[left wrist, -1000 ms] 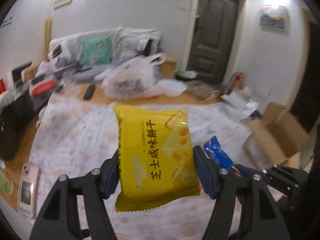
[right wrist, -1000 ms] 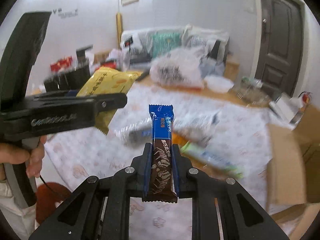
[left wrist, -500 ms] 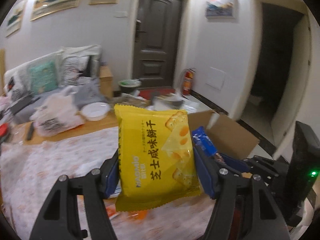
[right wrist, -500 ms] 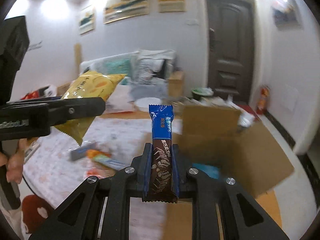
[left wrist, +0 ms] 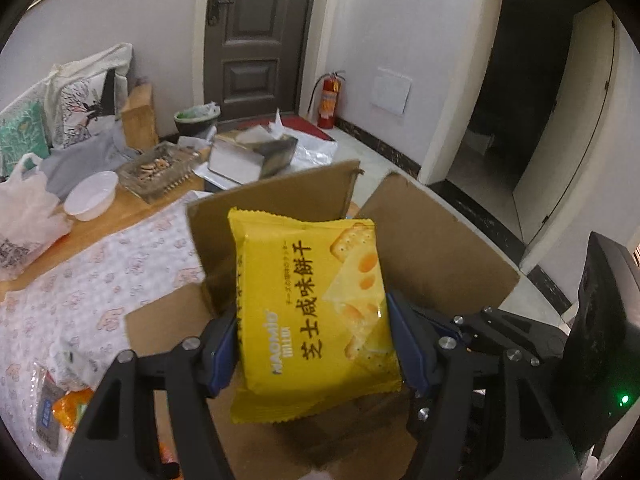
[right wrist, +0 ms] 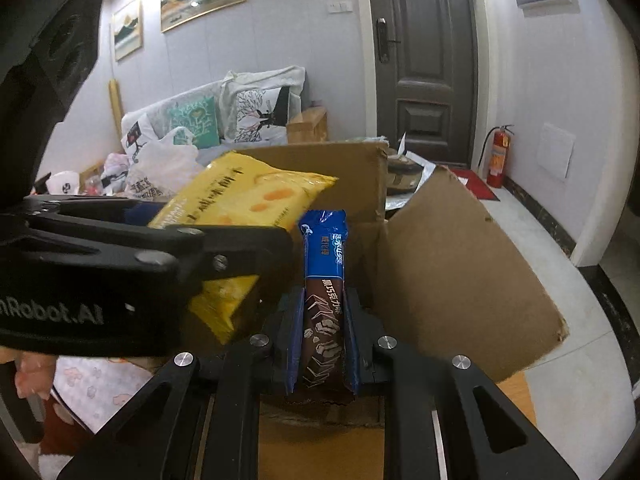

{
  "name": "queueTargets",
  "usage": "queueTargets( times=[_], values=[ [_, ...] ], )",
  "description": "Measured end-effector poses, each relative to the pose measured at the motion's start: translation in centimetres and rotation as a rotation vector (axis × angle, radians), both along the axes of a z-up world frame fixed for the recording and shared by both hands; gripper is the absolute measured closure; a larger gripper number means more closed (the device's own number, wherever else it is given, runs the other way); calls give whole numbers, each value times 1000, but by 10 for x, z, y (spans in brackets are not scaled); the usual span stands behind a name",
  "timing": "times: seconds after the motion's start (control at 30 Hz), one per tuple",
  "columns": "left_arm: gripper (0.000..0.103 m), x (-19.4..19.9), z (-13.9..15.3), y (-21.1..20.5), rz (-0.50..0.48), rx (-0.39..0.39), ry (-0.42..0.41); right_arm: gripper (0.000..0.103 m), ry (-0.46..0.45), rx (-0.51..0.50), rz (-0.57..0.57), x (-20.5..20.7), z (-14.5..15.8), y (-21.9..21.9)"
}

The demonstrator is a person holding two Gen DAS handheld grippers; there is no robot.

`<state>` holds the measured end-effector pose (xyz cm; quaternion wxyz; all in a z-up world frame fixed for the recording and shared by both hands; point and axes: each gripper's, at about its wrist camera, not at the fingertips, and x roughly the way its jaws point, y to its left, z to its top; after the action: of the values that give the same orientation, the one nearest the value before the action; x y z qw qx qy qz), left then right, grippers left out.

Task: Organize snacks
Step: 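Open both tools to drop the yellow pack and chocolate bar into the box, then move both tools back over the remaining snacks on the table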

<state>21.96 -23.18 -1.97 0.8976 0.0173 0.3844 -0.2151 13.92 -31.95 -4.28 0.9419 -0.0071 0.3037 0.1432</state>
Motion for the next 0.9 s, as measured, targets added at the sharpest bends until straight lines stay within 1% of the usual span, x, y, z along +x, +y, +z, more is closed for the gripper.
queueTargets(
  times=[0.2,0.3,0.37,0.43,0.53,0.57,0.73,0.8,0.9],
  values=[
    [38,8,-6,-8,-2,11,18,89,16,25,9,4,-7,-10],
    [33,8,-5,-7,4,18,14,89,21,29,25,4,-7,-10],
    [32,8,-5,-3,12,15,11,83,24,25,27,0,-7,-7],
    [31,5,-4,1,17,10,8,81,22,26,36,-5,-5,-3],
    [30,0,-1,7,22,12,-1,74,17,21,35,-10,-1,1],
    [30,-3,0,10,23,10,-5,74,15,24,37,-11,1,2],
    [30,-20,10,32,46,-3,-30,72,4,35,68,-21,12,17],
    [30,-31,15,48,62,-14,-46,72,-4,35,88,-27,17,28],
    [28,-44,21,71,90,-21,-68,66,-18,36,123,-36,26,46]
  ],
)
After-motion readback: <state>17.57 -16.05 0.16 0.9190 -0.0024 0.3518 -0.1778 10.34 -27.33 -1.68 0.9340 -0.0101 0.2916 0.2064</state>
